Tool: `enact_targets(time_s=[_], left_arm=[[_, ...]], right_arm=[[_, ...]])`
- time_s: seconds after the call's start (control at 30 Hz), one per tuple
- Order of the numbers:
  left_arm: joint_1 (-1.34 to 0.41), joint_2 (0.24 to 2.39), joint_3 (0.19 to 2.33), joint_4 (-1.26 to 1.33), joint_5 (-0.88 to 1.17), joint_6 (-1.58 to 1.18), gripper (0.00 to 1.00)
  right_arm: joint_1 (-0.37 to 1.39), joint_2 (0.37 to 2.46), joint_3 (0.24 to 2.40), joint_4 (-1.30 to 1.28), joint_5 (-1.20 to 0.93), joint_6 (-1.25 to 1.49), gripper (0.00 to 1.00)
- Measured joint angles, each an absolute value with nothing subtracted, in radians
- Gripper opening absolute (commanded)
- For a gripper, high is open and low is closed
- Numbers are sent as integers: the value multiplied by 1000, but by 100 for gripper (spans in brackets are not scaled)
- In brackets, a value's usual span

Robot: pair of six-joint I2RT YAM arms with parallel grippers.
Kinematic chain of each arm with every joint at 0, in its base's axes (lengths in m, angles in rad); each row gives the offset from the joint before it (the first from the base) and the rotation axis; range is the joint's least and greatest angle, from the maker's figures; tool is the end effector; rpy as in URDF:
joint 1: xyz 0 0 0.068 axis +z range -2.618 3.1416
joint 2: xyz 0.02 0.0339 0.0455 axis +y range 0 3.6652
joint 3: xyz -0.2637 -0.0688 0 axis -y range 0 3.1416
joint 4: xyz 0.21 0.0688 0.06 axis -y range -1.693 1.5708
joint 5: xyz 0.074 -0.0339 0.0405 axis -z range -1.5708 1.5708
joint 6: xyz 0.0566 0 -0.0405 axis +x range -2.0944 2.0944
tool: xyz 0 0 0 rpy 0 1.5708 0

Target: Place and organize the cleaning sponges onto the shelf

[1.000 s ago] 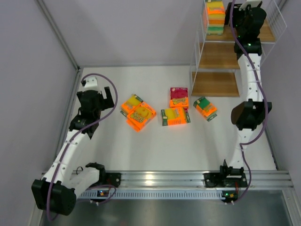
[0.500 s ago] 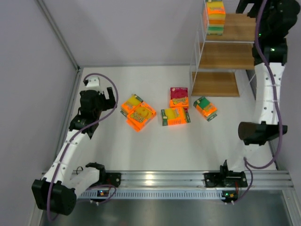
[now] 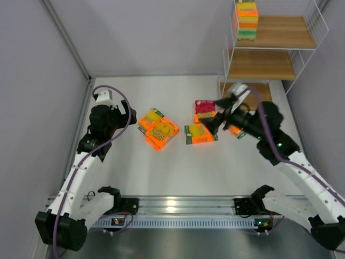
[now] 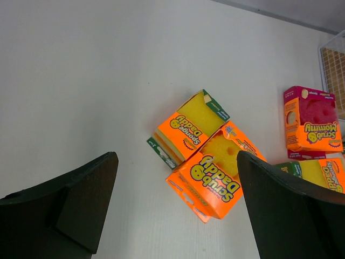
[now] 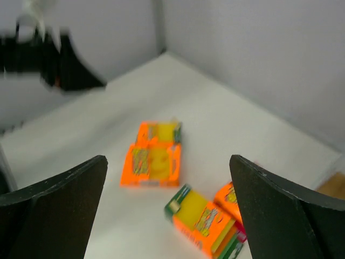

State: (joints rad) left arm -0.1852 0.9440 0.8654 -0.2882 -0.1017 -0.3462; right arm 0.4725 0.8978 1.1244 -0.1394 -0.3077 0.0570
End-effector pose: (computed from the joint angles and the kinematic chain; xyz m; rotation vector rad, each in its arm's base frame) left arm 0.1986 -0.0314 0.3237 -0.2240 1.9311 -0.2551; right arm 0.1473 0.0946 0.4365 -0.5582 1.4165 0.6533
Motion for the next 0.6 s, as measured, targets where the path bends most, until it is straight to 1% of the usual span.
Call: enact_targets(time_s=[0.07, 0.13, 0.23, 0.33, 0.47, 0.6], left_arm=[[-185, 929, 862, -290, -85, -358, 98], [-185, 920, 862, -292, -65, -365, 98], [-185, 920, 862, -293, -46, -366, 98], [-185, 925, 862, -297, -41, -367, 98], [-185, 939, 862, -312, -41, -367, 98], [-185, 945, 862, -319, -41, -367, 98]], right_arm=[[605, 912, 965, -139, -340, -20, 99], [699, 949, 824, -144, -351, -118, 99], [742, 1049, 759, -184, -382, -281, 99], [715, 1169, 818, -192, -440, -413, 99], [629, 1344, 992, -223, -509, -567, 99], [552, 1439, 1099, -271, -556, -711, 99]])
